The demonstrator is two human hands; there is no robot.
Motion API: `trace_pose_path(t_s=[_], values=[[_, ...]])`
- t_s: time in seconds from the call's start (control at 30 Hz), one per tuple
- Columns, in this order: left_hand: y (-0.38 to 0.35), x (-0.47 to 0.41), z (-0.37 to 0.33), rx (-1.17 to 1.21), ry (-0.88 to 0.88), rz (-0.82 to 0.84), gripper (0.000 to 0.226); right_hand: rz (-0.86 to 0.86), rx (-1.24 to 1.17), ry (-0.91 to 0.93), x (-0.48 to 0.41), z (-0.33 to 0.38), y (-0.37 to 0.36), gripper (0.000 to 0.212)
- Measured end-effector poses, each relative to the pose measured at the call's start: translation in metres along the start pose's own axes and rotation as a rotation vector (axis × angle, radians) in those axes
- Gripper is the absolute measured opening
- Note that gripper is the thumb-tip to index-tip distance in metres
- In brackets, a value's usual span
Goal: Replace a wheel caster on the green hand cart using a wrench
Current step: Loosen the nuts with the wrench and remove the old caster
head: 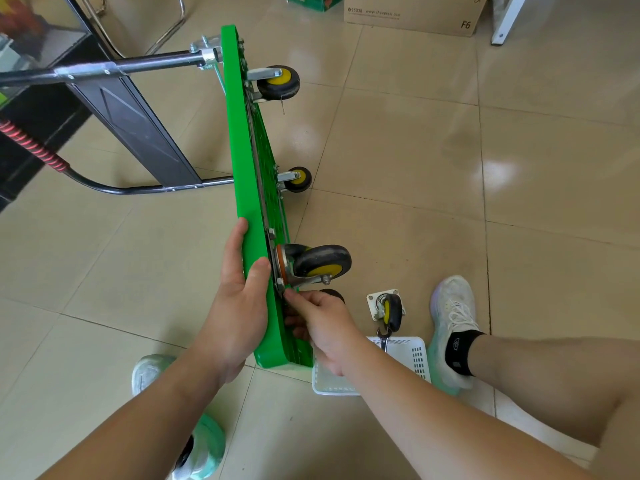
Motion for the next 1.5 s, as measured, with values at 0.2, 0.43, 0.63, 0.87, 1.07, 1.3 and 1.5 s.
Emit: trace_pose_path(t_s=[0.2, 0.43, 0.63, 0.87, 1.07, 1.3, 1.5], values=[[0.0004, -0.0001, 0.0004, 0.004, -0.002, -0.004, 0.055, 0.052, -0.115, -0.041, 0.0021, 0.0038, -0.0031, 0.005], [-0.0001, 0.0003, 0.0007, 0.009, 0.015, -0.008, 0.054, 0.037, -0.068, -0.018, 0.0013, 0.0050, -0.0037, 0.006], [-0.0011, 0.0005, -0.0009, 0.007, 0.014, -0.010, 0.055, 0.042, -0.022, -0.018, 0.0010, 0.0061, -0.0035, 0.011], [0.0001, 0.0003, 0.0014, 0.004, 0.016, 0.000, 0.055, 0.047, -0.072, -0.050, 0.0022, 0.0043, -0.0037, 0.011], [0.0008, -0.0003, 0.0020, 0.002, 0.014, -0.002, 0.054, 0.043, -0.061, -0.003, 0.0017, 0.0084, -0.0047, 0.007], [0.0004, 0.0008, 0.0017, -0.002, 0.010, 0.011, 0.053, 0.013, -0.048, 0.010, 0.0012, 0.0082, -0.0035, 0.006], [0.0004, 0.0001, 0.0017, 0.003, 0.013, 0.017, 0.056, 0.010, -0.055, -0.021, 0.0009, 0.0044, -0.0007, 0.016]])
Point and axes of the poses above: each hand's wrist, its own x-axis away from the middle knuckle, its own y-axis out of the back of the hand, z = x × y, the point moved 9 cm from there along -x, towards the middle knuckle, and after that the axes turned 7 degrees about -z, right-handed, at the moved point
